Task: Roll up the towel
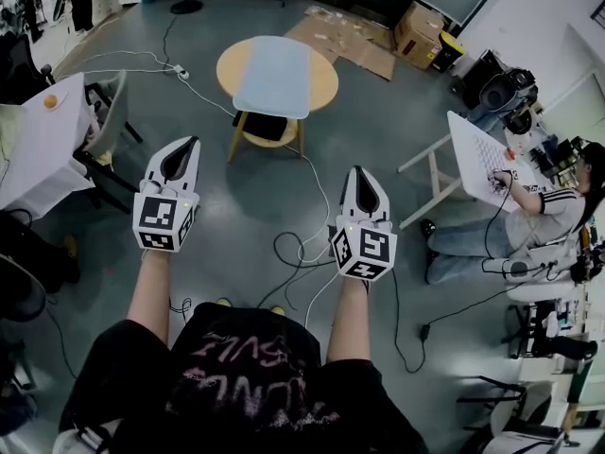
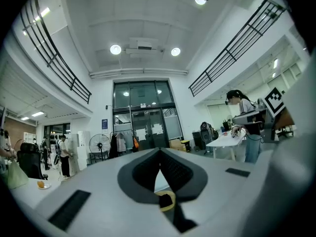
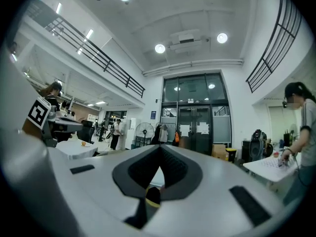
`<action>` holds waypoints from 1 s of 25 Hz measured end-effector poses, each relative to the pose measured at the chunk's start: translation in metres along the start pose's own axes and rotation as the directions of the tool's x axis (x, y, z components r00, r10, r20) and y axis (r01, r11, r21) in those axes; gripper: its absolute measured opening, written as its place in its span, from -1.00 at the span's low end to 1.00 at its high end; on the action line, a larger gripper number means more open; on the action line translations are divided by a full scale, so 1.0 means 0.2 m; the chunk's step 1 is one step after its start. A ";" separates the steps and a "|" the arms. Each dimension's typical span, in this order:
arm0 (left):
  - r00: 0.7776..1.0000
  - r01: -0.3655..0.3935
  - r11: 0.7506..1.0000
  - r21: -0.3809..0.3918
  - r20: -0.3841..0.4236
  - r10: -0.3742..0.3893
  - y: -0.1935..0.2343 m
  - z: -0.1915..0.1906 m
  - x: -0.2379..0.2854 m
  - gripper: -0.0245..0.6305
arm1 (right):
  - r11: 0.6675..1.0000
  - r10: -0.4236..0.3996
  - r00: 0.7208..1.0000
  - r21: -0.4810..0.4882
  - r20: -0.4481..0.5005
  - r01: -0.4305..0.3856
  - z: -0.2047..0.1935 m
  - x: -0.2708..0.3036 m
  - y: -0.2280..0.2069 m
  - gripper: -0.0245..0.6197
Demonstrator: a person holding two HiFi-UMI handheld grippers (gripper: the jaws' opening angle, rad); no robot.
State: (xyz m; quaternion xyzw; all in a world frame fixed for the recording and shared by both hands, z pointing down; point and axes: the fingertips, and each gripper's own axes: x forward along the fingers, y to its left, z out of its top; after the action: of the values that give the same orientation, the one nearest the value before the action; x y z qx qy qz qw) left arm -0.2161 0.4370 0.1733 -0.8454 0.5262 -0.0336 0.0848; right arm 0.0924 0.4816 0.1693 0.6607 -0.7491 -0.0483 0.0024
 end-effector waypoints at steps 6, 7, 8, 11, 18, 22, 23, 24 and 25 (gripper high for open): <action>1.000 0.022 1.000 0.002 0.014 -0.023 0.00 0.02 -0.01 -0.90 | 0.999 0.051 0.998 0.004 0.036 -0.051 0.05 -0.02 0.07 -0.90; 1.000 0.027 1.000 0.002 0.016 -0.027 0.00 0.02 -0.02 -0.90 | 0.998 0.055 0.998 0.002 0.039 -0.055 0.06 -0.02 0.08 -0.90; 0.999 0.031 1.000 0.002 0.018 -0.031 -0.01 0.02 -0.02 -0.90 | 0.998 0.058 0.998 0.002 0.040 -0.058 0.06 -0.03 0.09 -0.90; 0.999 0.042 0.999 0.002 0.025 -0.042 -0.01 0.02 -0.03 -0.90 | 0.998 0.057 0.998 0.009 0.034 -0.057 0.06 -0.04 0.10 -0.80; 0.996 0.087 0.996 -0.003 0.028 -0.087 -0.02 0.02 -0.05 -0.65 | 0.999 0.012 1.000 0.032 0.024 -0.013 0.04 -0.07 0.12 -0.52; 0.995 0.095 0.995 -0.015 0.030 -0.095 0.00 -0.01 -0.07 -0.65 | 1.000 0.004 1.000 0.023 0.014 -0.004 0.03 -0.08 0.15 -0.52; 0.995 0.096 0.995 -0.017 0.032 -0.095 0.01 -0.01 -0.07 -0.65 | 1.000 0.000 1.000 0.015 0.011 0.000 0.03 -0.08 0.16 -0.52; 0.995 0.096 0.995 -0.018 0.033 -0.095 0.02 0.00 -0.08 -0.65 | 1.000 -0.002 1.000 0.003 0.005 0.002 0.03 -0.08 0.17 -0.52; 0.995 0.096 0.995 -0.018 0.034 -0.095 0.02 0.00 -0.09 -0.65 | 1.000 -0.002 1.000 -0.013 -0.005 0.002 0.03 -0.08 0.18 -0.51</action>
State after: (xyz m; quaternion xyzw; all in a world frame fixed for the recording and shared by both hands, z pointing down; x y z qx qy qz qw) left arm -0.2276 0.4505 0.1738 -0.8708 0.4841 -0.0187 0.0834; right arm 0.0579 0.5026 0.1677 0.6614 -0.7482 -0.0517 0.0087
